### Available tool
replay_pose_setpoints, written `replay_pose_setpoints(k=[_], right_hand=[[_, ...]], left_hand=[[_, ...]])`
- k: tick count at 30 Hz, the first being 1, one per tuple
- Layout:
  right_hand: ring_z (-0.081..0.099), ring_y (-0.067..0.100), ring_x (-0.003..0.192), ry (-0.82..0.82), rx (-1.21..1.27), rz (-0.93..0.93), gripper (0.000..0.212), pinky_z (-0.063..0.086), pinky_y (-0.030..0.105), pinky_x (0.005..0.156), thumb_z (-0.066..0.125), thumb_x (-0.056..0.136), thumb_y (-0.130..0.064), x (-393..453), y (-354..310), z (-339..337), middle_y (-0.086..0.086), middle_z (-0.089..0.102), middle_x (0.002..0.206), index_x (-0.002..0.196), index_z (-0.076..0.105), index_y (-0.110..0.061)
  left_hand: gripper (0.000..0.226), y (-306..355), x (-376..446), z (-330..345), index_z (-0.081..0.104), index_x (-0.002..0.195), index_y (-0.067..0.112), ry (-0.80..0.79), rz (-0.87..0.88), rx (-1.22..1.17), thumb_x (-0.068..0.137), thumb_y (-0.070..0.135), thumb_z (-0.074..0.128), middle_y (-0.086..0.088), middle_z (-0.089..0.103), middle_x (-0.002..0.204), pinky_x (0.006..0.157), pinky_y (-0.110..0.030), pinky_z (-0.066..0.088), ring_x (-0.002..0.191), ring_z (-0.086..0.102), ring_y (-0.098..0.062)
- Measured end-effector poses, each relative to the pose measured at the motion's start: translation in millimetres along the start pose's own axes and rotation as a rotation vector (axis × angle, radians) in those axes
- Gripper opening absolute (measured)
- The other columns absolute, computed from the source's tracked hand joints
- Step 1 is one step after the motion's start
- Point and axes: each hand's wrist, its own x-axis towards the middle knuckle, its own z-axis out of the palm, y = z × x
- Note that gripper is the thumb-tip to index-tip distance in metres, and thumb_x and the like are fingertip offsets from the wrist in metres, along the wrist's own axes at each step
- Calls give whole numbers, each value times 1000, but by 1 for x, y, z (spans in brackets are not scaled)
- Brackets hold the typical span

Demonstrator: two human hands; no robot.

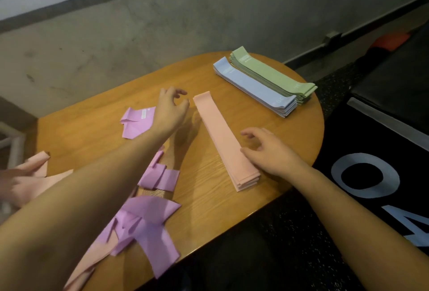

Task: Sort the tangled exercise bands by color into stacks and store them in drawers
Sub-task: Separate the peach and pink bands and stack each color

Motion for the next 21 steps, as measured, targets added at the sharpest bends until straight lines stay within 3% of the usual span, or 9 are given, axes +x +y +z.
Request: replay_pose_setpoints(k=[4, 8, 12, 15, 18, 21], right_hand=[[55, 4, 101, 15, 41, -51, 41, 52, 33, 90, 62, 94, -37, -2, -21, 8, -14, 51, 130, 134, 53, -40], [53, 0, 79, -4, 63, -141, 35, 44, 23, 69, 62, 94, -35, 0, -46, 26, -15, 55, 123, 129, 57, -39], [53, 3, 73, -43, 47, -220, 29, 47, 27, 77, 64, 93, -31, 0, -76, 52, -12, 64, 113, 122, 62, -35], [60, 14, 81, -85, 55, -257, 26, 49, 31, 84, 65, 92, -28, -4, -97, 73, -11, 66, 107, 117, 64, -34], [56, 12, 72, -136, 63, -315, 22, 49, 32, 80, 66, 92, -22, -5, -116, 96, -7, 67, 100, 112, 66, -29], [51, 1, 59, -181, 80, -378, 24, 47, 28, 71, 66, 90, -16, -10, -135, 119, -9, 68, 91, 111, 69, -28]], left_hand=[[15, -25, -35, -39, 61, 93, 33, 14, 24, -12, 90, 18, 57, -1, 60, 105, 79, -33, 48, 84, 56, -12], [14, -50, -71, -79, 63, 96, 25, 36, -33, -24, 93, 12, 58, 3, 61, 101, 73, -27, 43, 75, 55, -8], [17, -82, -113, -115, 63, 98, 25, 62, -95, -44, 94, 8, 59, -4, 64, 107, 73, -23, 44, 83, 60, -19], [18, -98, -149, -141, 63, 98, 26, 79, -104, -51, 94, 10, 59, 8, 62, 100, 75, -28, 46, 84, 59, -15], [17, -113, -187, -160, 64, 101, 21, 95, -107, -19, 94, 6, 60, 11, 60, 100, 74, -20, 44, 85, 56, 0], [17, -130, -222, -175, 66, 105, 18, 96, -149, -27, 96, 6, 60, 4, 64, 107, 78, -13, 46, 95, 59, -3]])
